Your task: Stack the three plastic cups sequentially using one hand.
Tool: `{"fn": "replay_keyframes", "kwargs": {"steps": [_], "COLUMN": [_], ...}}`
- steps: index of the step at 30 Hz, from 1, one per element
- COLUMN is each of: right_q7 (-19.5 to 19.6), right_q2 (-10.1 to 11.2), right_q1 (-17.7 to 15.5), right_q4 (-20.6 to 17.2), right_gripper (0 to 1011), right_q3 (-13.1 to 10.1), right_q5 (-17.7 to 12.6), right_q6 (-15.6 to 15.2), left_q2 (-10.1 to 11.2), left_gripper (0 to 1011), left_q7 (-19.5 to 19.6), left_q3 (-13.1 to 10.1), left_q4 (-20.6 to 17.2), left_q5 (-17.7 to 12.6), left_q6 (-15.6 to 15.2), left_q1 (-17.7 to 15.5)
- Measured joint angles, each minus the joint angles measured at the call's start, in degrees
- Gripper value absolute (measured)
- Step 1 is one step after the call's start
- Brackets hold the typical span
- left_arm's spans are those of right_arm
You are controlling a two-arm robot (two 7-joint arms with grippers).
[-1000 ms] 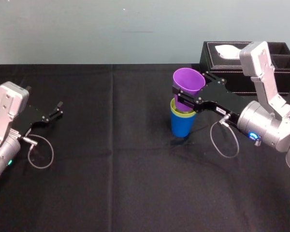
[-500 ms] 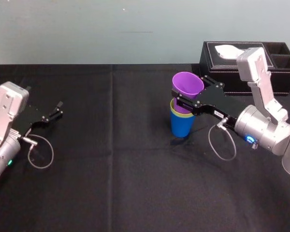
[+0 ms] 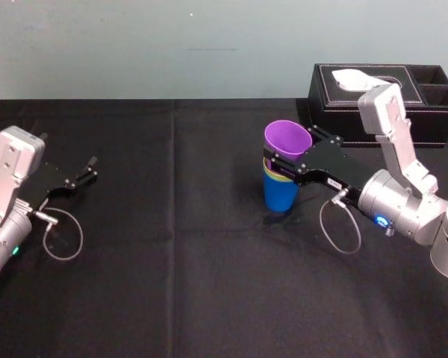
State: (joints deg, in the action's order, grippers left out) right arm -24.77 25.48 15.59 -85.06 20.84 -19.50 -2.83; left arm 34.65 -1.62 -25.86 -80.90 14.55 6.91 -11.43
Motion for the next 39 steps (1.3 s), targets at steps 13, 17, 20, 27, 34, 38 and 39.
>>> {"fn": "replay_keyframes", "kwargs": {"steps": [13,17,20,27,34,38,39], "right_q7": [-0.1,0.0,0.0,0.0,0.2,0.2,0.2], "right_q2": [-0.6,-0.8,-0.9,-1.1,-1.2,-1.2,-1.1], "right_q1": [-0.1,-0.1,-0.1,-0.1,-0.2,-0.2,-0.2], "right_q4": [1.6,1.9,2.1,2.4,2.5,2.5,2.5], "right_gripper": [731,731,731,731,731,731,731], "right_q3": [0.0,0.0,0.0,0.0,0.1,0.1,0.1], "right_q5": [0.6,0.8,0.9,1.0,1.5,1.5,1.5], "right_q6": [0.2,0.2,0.1,-0.2,-0.2,-0.2,-0.2], "left_q2": [0.0,0.0,0.0,0.0,0.0,0.0,0.0], "left_gripper": [1011,1011,1011,1011,1011,1011,1011], "left_q7": [0.0,0.0,0.0,0.0,0.0,0.0,0.0], "left_q3": [0.0,0.0,0.0,0.0,0.0,0.0,0.0], "left_q4": [0.0,0.0,0.0,0.0,0.0,0.0,0.0], "left_q5": [0.0,0.0,0.0,0.0,0.0,0.0,0.0], "left_q6": [0.0,0.0,0.0,0.0,0.0,0.0,0.0], "left_q1": [0.0,0.0,0.0,0.0,0.0,0.0,0.0]}}
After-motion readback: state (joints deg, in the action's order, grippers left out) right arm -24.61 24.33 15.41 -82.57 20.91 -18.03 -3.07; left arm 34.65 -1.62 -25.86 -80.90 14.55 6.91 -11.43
